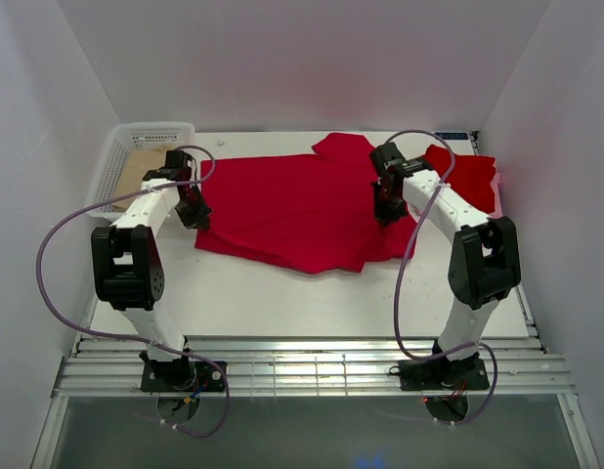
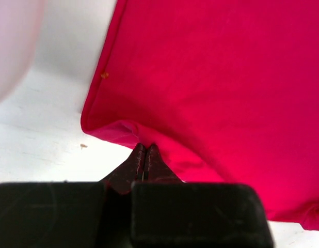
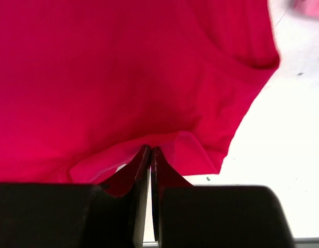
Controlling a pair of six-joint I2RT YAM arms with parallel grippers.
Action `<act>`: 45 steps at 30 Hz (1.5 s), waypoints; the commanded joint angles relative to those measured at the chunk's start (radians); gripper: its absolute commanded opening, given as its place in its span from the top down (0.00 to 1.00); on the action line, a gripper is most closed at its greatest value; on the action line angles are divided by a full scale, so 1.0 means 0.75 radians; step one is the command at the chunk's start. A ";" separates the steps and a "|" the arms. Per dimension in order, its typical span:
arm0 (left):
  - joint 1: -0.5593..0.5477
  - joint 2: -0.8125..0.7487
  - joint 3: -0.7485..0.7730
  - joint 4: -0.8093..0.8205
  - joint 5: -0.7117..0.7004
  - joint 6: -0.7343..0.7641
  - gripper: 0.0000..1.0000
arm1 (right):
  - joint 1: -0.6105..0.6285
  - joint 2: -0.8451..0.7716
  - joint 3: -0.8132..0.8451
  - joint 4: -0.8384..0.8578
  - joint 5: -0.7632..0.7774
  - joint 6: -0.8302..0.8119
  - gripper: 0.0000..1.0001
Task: Fold and stack the t-shirts
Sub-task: Grap the side of the flattened tshirt closest away from the robot with both arms, then fold the flattened tshirt in 1/3 of the way
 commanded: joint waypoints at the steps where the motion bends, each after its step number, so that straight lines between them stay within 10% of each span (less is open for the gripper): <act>1: 0.072 0.003 0.085 0.001 0.028 -0.007 1.00 | -0.059 0.057 0.120 -0.023 0.004 -0.076 0.92; 19: 0.130 0.224 0.343 -0.003 0.136 -0.007 1.00 | -0.198 0.433 0.660 -0.172 -0.043 -0.213 0.92; 44: 0.181 0.363 0.355 0.107 0.155 -0.007 1.00 | -0.243 0.593 0.756 -0.102 -0.031 -0.219 0.92; 45: 0.183 0.365 0.351 0.109 0.131 -0.001 0.97 | -0.247 0.597 0.758 -0.076 -0.030 -0.209 0.80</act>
